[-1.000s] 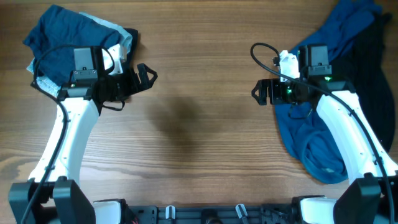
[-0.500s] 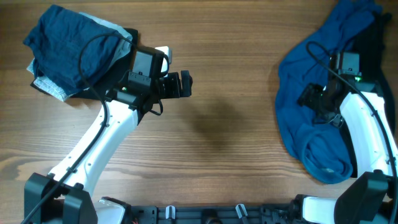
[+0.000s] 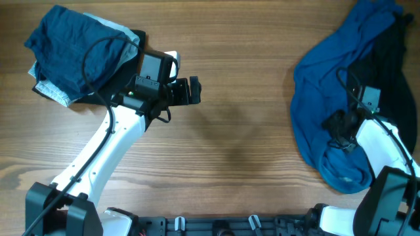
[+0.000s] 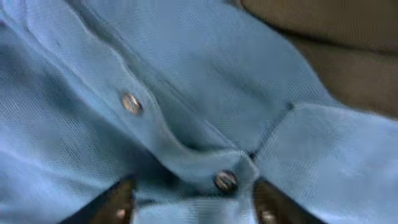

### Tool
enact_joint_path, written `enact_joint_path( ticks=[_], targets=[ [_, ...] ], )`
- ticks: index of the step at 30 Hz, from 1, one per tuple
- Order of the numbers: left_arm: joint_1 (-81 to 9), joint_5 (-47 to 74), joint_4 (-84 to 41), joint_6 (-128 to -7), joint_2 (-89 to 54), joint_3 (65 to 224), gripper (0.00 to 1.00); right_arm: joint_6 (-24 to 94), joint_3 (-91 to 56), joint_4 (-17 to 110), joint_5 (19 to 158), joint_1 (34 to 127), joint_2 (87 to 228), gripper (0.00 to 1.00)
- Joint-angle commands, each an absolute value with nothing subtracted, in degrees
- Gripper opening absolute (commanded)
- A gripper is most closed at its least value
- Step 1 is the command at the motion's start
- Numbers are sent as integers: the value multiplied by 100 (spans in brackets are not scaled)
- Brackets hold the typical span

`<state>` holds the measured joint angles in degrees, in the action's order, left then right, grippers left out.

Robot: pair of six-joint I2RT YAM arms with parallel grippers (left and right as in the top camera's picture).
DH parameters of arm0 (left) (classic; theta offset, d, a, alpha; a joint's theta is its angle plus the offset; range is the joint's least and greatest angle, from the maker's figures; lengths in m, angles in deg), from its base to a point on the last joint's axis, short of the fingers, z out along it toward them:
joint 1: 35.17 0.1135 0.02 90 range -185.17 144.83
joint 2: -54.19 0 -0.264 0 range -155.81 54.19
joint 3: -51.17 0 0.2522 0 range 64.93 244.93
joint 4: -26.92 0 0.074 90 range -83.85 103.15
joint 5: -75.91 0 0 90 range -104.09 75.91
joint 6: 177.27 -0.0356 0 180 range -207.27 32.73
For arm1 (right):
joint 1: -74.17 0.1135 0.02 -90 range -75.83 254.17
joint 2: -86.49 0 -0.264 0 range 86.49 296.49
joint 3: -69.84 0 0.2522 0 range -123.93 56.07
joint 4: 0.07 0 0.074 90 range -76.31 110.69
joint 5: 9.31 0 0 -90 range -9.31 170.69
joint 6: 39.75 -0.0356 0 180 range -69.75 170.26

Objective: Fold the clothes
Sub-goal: 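Reach the right gripper to the teal shirt pile and grasp it, then pull the teal shirt left toward the table center with the right gripper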

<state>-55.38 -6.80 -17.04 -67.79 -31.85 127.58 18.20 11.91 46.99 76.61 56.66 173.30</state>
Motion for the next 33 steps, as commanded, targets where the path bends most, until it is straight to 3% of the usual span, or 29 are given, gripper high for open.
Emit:
enact_joint_path(
  ticks=[1, 3, 4, 8, 12, 18, 24, 29, 33],
  targets=[
    [-5564, -739, -1711, -6709, -3207, 12887, 100, 1790, 1416, 4325, 7777, 5648, 17330, 38],
    [-5564, -737, -1711, -6709, -3209, 12887, 100, 1798, 1408, 4242, 7788, 5648, 17328, 8],
    [-5564, -737, -1711, -6707, -3209, 12887, 99, 1888, 1381, 4237, 7888, 5648, 17321, 4],
    [-5564, -737, -1702, -6709, -3207, 12887, 90, 2979, 662, 4786, 9163, 5663, 16919, 4],
    [-5564, -735, -1571, -6707, -3194, 12894, 67, 3774, -157, 5328, 10142, 6166, 16222, 4],
    [-5564, -730, -1276, -6709, -2803, 12894, 66, 3903, -522, 4832, 10135, 8026, 15859, 4],
    [-5389, -733, -1236, -6728, -2315, 12894, 70, 2679, -673, 3424, 9827, 9438, 15861, 4],
    [-5252, -737, -1405, -6731, -2084, 12894, 72, 1901, -686, 2240, 9552, 9759, 15876, 4],
    [-5252, -805, -1461, -6731, -2084, 12894, 72, 1956, -1255, 2085, 9549, 9759, 15876, 4]
  ],
)
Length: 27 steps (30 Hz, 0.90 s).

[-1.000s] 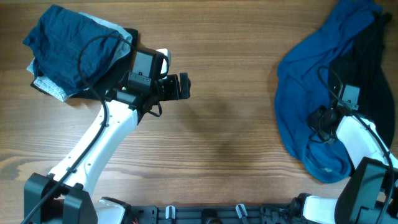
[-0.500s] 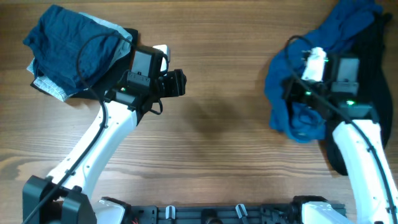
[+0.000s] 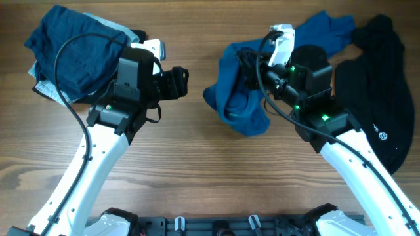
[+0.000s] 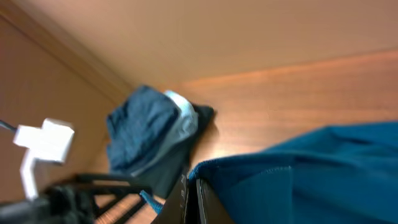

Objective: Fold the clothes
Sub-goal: 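Pull the teal shirt left toward the table center with the right gripper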

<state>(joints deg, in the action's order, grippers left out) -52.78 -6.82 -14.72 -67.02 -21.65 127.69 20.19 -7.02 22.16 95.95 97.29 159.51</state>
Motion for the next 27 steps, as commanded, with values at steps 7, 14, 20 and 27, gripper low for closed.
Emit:
enact_joint_path(
  ticks=[7, 14, 20, 27],
  targets=[
    [-5142, -905, -1453, -6726, -2084, 12894, 72, 2570, -1314, 2769, 8900, 9757, 15878, 78],
    [-5529, -411, -1446, -6857, -2088, 12894, 72, 3066, -1303, 4797, 7836, 9010, 15837, 91],
    [-6465, -1222, -1936, -7043, -2903, 12892, 59, 3663, -1281, 6004, 8717, 7950, 16119, 89],
    [-6615, -1231, -1811, -7034, -3476, 12892, 59, 3835, -1281, 5818, 8988, 7615, 17133, 89]
  ],
)
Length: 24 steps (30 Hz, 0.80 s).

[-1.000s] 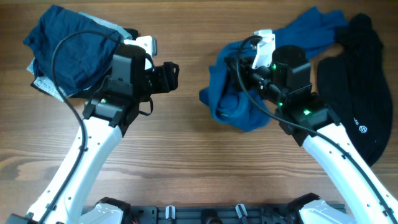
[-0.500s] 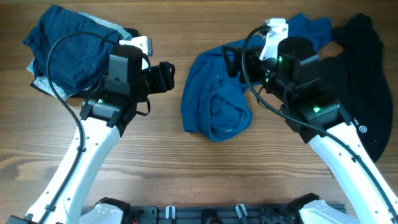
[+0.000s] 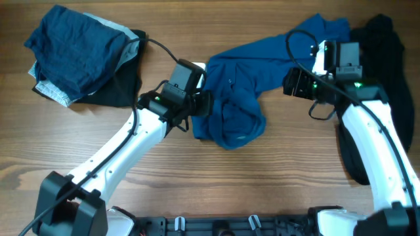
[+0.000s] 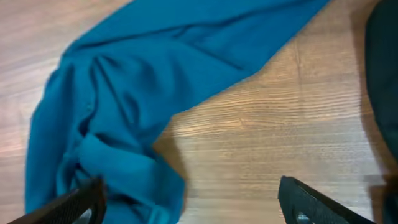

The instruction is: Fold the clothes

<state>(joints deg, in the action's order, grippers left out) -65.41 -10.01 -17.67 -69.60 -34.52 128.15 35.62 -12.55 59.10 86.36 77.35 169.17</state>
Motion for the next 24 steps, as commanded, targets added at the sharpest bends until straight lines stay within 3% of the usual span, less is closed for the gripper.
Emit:
enact_joint_path(
  ticks=[1, 10, 12, 15, 17, 18, 19, 23, 24],
  targets=[
    [-6611, -1235, -1931, -7032, -3524, 12892, 59, 3908, -1281, 5794, 9145, 7582, 17227, 89],
    [-6229, -1224, -1982, -6274, -4654, 12892, 47, 4126, -1281, 5785, 9281, 7569, 17393, 87],
    [-6095, -1222, -1872, -6272, -4982, 12892, 36, 4124, -1281, 5781, 9283, 7569, 17393, 85],
    [-5966, -1216, -1645, -6254, -5054, 12892, 12, 4122, -1281, 5776, 9281, 7569, 17393, 83],
    [-5971, -1095, -1481, -6250, -5050, 12892, 6, 4122, -1281, 5776, 9281, 7569, 17393, 83],
    [-5982, -807, -1405, -6254, -5050, 12892, 7, 4122, -1281, 5774, 9281, 7569, 17393, 83],
    [-5982, -536, -1389, -6258, -5050, 12892, 13, 4122, -1281, 5765, 9281, 7569, 17393, 83],
    [-5979, 63, -1641, -6289, -5050, 12892, 49, 4126, -1281, 5741, 9281, 7569, 17393, 83],
    [-5979, 161, -1643, -6307, -5052, 12892, 53, 4124, -1281, 5724, 9281, 7569, 17393, 83]
  ],
)
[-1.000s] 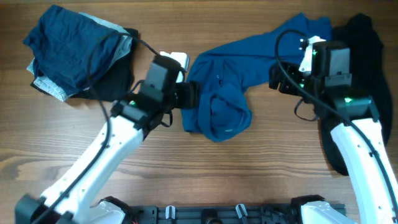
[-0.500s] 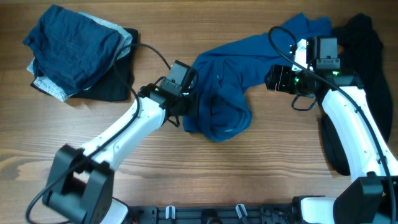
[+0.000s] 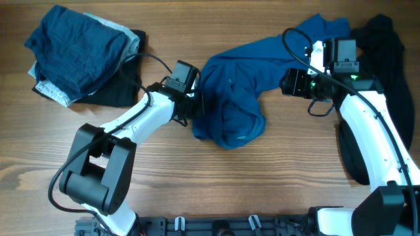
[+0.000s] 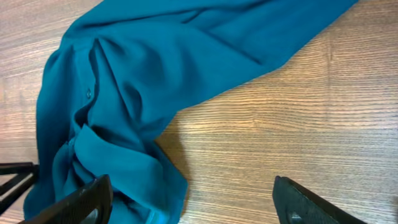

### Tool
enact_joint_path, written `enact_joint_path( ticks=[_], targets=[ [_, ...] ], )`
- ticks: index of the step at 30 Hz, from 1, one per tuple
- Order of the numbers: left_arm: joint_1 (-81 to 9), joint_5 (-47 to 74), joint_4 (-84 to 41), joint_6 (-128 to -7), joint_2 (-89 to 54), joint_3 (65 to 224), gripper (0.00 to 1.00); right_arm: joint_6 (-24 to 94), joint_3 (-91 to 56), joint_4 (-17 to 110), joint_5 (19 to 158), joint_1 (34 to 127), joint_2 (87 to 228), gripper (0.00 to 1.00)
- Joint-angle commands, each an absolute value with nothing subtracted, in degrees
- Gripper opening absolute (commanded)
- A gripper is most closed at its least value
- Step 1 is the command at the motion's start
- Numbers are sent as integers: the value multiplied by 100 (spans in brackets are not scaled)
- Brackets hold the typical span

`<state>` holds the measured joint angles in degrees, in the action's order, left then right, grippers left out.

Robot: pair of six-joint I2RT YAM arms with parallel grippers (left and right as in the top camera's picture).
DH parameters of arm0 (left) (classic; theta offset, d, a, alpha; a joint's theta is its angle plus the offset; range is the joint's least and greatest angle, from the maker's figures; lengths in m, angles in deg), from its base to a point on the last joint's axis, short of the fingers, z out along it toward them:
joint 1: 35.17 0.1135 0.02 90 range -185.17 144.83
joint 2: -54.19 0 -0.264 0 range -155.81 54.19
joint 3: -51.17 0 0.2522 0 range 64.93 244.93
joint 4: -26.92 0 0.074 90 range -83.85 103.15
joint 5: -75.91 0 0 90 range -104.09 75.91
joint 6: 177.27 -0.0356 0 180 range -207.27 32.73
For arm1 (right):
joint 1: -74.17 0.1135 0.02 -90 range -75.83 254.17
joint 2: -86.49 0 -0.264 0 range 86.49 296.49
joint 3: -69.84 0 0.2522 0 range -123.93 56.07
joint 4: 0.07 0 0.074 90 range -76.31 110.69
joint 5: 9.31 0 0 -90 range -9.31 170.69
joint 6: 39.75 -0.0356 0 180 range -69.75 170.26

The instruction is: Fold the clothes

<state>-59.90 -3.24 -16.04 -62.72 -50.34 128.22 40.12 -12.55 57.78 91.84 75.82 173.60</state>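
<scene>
A blue button shirt (image 3: 239,82) lies crumpled across the table's middle, one sleeve reaching toward the back right; the right wrist view shows its bunched body (image 4: 124,106). My left gripper (image 3: 195,105) is at the shirt's left edge, touching the cloth; its jaws are not readable from above. My right gripper (image 3: 289,83) hovers over bare wood just right of the shirt, open wide with nothing between its fingers (image 4: 81,202).
A pile of dark blue, grey and black clothes (image 3: 79,56) sits at the back left. A black garment (image 3: 380,92) lies along the right edge, under my right arm. Bare wooden table (image 3: 216,183) spans the front.
My left arm has swung so that its forearm lies lower and further left, the gripper staying at the shirt's left edge. The right gripper and the shirt have barely shifted.
At first the blue shirt lay heaped at the right over the black garment, my right gripper down on it. Then the right gripper held it bunched over mid table. After that the shirt lay in the middle, right gripper open beside it, left gripper at its left edge, as now.
</scene>
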Motion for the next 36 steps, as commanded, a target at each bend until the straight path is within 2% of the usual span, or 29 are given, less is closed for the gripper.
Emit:
enact_joint_path(
  ticks=[1, 3, 5, 7, 9, 11, 16, 21, 25, 28, 29, 30, 31, 34, 36],
  targets=[
    [-5979, 251, -1641, -6307, -5052, 12892, 55, 4126, -1281, 5719, 9281, 7569, 17393, 83],
    [-5982, 529, -1636, -6464, -5063, 12892, 53, 4126, -1281, 5722, 9281, 7569, 17393, 83],
    [-5982, 769, -1614, -6475, -5085, 12890, 37, 4126, -1281, 5702, 9281, 7569, 17393, 83],
    [-5982, 1007, -1527, -6473, -5100, 12890, 27, 4126, -1281, 5684, 9278, 7569, 17393, 83],
    [-5990, 1101, -1466, -6444, -5102, 12890, 21, 4124, -1281, 5687, 9281, 7569, 17393, 83],
    [-6058, 1088, -1431, -6451, -5120, 12890, 4, 4126, -1281, 5682, 9278, 7569, 17393, 83],
    [-5748, 411, -1728, -6440, -4969, 13250, 4, 4126, -1281, 5698, 9278, 7569, 17393, 83],
    [-5048, -3, -3518, -6763, -4608, 15838, 4, 4109, -1281, 5698, 9283, 7569, 17393, 83],
    [-5085, -241, -3912, -7220, -4599, 17200, 4, 4080, -1281, 5678, 9368, 7569, 17393, 83],
    [-5024, -1526, -3807, -7229, -4613, 17198, 4, 3973, -1281, 5588, 9366, 7569, 17393, 83],
    [-4998, -1946, -3717, -7227, -4613, 17198, 24, 3971, -1281, 5516, 9366, 7569, 17393, 83],
    [-4976, -2221, -3647, -7229, -4613, 17198, 76, 3971, -1281, 5464, 9368, 7569, 17393, 83],
    [-4978, -2350, -3636, -7229, -4613, 17198, 100, 3973, -1281, 5413, 9368, 7569, 17393, 84],
    [-5029, -2306, -3964, -7205, -4610, 17198, 100, 3982, -1281, 5306, 9361, 7569, 17393, 84],
    [-5145, -1841, -4445, -7183, -4610, 17198, 99, 3980, -1281, 5173, 9265, 7569, 17393, 85]
  ],
)
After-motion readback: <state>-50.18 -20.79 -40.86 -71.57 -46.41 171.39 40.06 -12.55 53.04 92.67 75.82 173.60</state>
